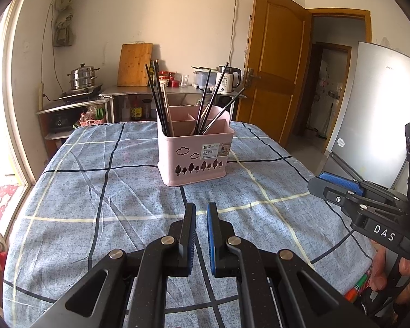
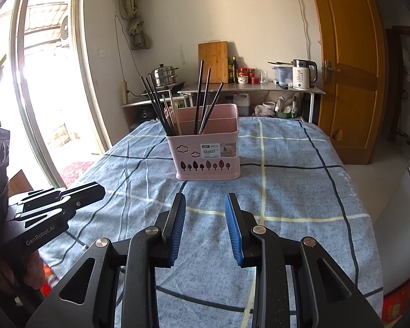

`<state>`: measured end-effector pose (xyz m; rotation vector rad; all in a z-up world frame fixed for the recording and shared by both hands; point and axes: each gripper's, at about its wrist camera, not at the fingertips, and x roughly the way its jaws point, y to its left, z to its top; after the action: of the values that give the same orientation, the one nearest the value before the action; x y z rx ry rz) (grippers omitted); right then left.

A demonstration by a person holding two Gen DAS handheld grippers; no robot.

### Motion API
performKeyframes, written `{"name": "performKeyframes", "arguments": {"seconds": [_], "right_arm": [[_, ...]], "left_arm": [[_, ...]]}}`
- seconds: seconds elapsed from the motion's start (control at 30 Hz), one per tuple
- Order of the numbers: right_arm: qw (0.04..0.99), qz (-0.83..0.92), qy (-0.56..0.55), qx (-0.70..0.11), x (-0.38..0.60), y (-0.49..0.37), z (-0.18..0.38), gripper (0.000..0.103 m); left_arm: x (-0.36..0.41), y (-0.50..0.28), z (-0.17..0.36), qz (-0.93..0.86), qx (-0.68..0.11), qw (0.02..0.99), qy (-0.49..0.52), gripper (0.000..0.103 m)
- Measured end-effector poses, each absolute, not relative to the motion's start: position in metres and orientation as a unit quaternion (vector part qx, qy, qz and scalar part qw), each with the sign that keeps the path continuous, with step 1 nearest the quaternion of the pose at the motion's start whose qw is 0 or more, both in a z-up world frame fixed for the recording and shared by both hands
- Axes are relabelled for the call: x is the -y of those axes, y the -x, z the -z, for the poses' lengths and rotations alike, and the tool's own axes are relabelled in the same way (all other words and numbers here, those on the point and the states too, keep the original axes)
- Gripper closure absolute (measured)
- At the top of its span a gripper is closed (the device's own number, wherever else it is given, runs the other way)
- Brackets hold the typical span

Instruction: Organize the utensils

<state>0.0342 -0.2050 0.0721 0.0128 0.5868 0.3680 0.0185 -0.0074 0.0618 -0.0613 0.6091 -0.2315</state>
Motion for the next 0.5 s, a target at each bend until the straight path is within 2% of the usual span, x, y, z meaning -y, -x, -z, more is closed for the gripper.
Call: {"name": "performKeyframes", "arguments": {"seconds": [0.5], "right_arm": [[0.940,-0.180,-0.007,-0.291,0.2040,-0.0344,-0.0697,0.072]], "left_arm": [[0.0092,-0.0161,-0.0627,0.111,-0.296,0.948,0.025,0.096]]}}
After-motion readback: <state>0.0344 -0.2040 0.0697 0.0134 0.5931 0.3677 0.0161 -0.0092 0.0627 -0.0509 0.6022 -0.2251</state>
